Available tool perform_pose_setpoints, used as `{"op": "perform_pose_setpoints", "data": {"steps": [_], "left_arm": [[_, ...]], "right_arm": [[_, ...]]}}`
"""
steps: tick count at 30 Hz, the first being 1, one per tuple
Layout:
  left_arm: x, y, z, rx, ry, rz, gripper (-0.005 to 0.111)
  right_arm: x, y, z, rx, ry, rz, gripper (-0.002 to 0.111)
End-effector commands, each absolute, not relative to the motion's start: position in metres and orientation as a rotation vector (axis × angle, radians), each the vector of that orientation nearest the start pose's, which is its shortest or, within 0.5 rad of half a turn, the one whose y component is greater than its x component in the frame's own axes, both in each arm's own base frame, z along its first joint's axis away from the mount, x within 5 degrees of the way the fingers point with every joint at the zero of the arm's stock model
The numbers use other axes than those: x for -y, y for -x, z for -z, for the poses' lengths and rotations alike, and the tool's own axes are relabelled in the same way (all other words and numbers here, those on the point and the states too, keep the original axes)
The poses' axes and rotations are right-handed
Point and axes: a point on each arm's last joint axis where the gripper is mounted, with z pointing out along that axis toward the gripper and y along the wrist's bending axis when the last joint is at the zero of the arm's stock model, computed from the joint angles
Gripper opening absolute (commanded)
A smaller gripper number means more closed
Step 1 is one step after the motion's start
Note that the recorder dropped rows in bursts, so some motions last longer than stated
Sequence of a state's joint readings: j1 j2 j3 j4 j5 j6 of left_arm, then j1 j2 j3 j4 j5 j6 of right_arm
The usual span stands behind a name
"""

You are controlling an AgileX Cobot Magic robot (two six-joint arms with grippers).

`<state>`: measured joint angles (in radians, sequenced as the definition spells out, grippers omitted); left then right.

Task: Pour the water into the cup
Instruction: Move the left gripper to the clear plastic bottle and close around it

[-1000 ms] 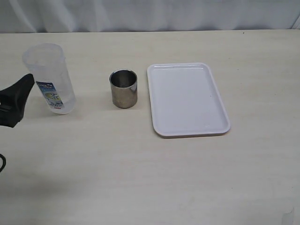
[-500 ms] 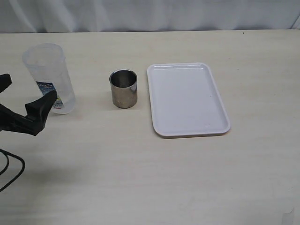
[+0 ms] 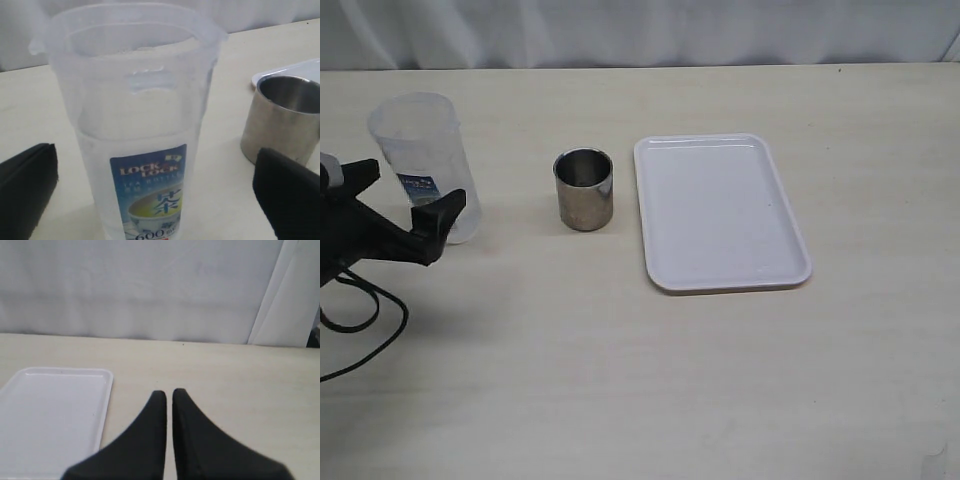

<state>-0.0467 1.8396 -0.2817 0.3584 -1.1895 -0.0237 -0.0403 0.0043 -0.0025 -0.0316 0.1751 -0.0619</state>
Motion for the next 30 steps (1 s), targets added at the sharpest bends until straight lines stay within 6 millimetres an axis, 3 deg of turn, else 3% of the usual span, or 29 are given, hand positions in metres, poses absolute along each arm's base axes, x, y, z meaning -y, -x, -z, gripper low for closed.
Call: {"op": "perform_pose_setpoints", "data": {"steps": [1, 9, 17, 30], "left_arm": [[0.041, -0.251, -0.109, -1.807, -0.366, 0.261, 0.105], [0.042, -0.269, -0.097, -1.812, -0.372, 0.266, 0.105], [0.043, -0.279, -0.094, -1.798, -0.369, 0.265, 0.105], [0.044, -0.287, -0.083, -1.817, -0.372, 0.282, 0.105]], "right_arm": [[0.003, -0.056, -0.207, -1.55, 0.046, 0.121, 0.004], [0.002, -0.054, -0.226, -1.34, 0.019, 0.091, 0.004], [0.002, -0.053, -0.228, -1.31, -0.094, -0.056, 0.004], [0.001, -0.05, -0.238, -1.201, -0.106, -0.092, 0.004]]}}
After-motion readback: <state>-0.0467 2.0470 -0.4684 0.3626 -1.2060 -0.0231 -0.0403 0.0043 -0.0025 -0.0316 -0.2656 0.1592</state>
